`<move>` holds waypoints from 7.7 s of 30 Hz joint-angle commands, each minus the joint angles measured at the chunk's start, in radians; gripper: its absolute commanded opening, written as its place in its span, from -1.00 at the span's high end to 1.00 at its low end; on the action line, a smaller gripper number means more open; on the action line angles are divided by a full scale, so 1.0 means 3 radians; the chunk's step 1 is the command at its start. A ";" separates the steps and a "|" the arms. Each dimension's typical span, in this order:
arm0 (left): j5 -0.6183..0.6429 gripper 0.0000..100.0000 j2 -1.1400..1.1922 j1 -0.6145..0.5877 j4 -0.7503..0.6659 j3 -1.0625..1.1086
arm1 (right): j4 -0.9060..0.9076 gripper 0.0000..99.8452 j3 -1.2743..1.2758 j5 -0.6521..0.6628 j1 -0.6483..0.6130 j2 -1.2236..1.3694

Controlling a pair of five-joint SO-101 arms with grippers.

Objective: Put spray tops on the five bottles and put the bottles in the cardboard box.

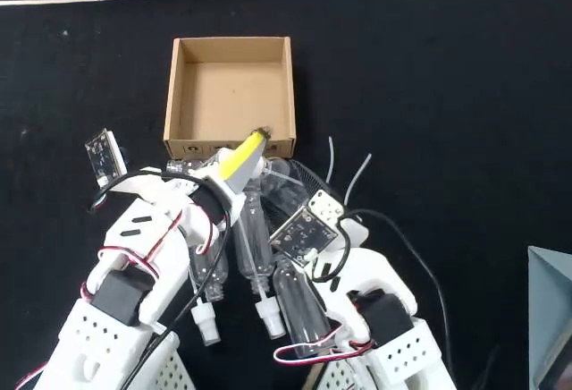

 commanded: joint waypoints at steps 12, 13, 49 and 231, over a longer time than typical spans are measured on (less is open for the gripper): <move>0.0220 0.60 0.0015 0.0049 -0.0384 -0.0202 | -0.0005 0.98 0.0018 0.0020 -0.0056 -0.0043; 0.0220 0.60 0.0005 0.0043 -0.0384 -0.0202 | -0.0005 0.98 0.0018 0.0020 -0.0056 -0.0043; 0.0220 0.60 -0.0015 0.0013 -0.1028 0.0228 | -0.0225 0.97 0.0038 -0.0348 -0.0066 -0.0043; -0.1903 0.60 -0.1079 -0.1128 -0.1064 0.1383 | -0.0082 0.98 -0.0197 -0.0685 0.0015 -0.0043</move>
